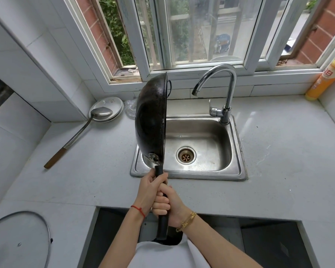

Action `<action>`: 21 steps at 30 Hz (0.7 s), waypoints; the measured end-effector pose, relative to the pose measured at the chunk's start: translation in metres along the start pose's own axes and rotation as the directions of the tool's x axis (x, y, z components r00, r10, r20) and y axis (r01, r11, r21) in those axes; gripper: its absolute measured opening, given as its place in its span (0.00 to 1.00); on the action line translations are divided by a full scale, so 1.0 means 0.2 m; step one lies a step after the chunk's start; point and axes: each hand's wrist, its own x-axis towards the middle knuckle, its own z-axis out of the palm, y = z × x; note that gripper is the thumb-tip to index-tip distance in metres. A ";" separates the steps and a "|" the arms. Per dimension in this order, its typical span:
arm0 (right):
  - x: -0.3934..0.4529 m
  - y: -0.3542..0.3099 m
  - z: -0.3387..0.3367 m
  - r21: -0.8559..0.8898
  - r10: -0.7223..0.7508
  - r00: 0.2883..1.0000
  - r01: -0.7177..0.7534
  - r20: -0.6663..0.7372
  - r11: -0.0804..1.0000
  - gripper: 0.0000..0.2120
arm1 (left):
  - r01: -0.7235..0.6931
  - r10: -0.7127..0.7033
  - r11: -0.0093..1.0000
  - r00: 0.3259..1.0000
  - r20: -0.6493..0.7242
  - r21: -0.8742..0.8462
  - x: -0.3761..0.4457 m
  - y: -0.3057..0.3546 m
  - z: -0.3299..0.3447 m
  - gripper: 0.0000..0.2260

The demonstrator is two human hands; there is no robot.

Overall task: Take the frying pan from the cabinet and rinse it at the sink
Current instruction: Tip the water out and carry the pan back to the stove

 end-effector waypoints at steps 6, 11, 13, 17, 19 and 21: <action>-0.07 0.03 -0.01 -0.184 -0.052 0.991 0.028 -0.124 0.982 0.25 | 0.055 -0.053 0.997 0.998 0.043 -0.056 -0.10 -0.01 0.02 0.09; -0.14 0.07 -0.06 -0.377 -0.144 0.977 0.076 -0.154 0.923 0.22 | 0.184 -0.164 0.974 0.976 0.146 -0.133 -0.19 -0.05 0.03 0.11; -0.15 0.09 -0.08 -0.482 -0.204 0.969 0.113 -0.140 0.869 0.17 | 0.217 -0.190 0.965 0.966 0.176 -0.147 -0.21 -0.07 0.01 0.13; -0.17 0.13 -0.08 -0.622 -0.283 0.947 0.131 -0.152 0.772 0.13 | 0.190 -0.162 0.975 0.962 0.220 -0.111 -0.23 -0.10 -0.04 0.15; -0.18 0.16 -0.07 -0.670 -0.317 0.936 0.141 -0.149 0.729 0.12 | 0.157 -0.133 0.984 0.962 0.237 -0.085 -0.24 -0.12 -0.08 0.15; -0.19 0.19 -0.05 -0.725 -0.362 0.922 0.157 -0.135 0.671 0.10 | 0.131 -0.111 0.989 0.959 0.262 -0.061 -0.24 -0.15 -0.12 0.16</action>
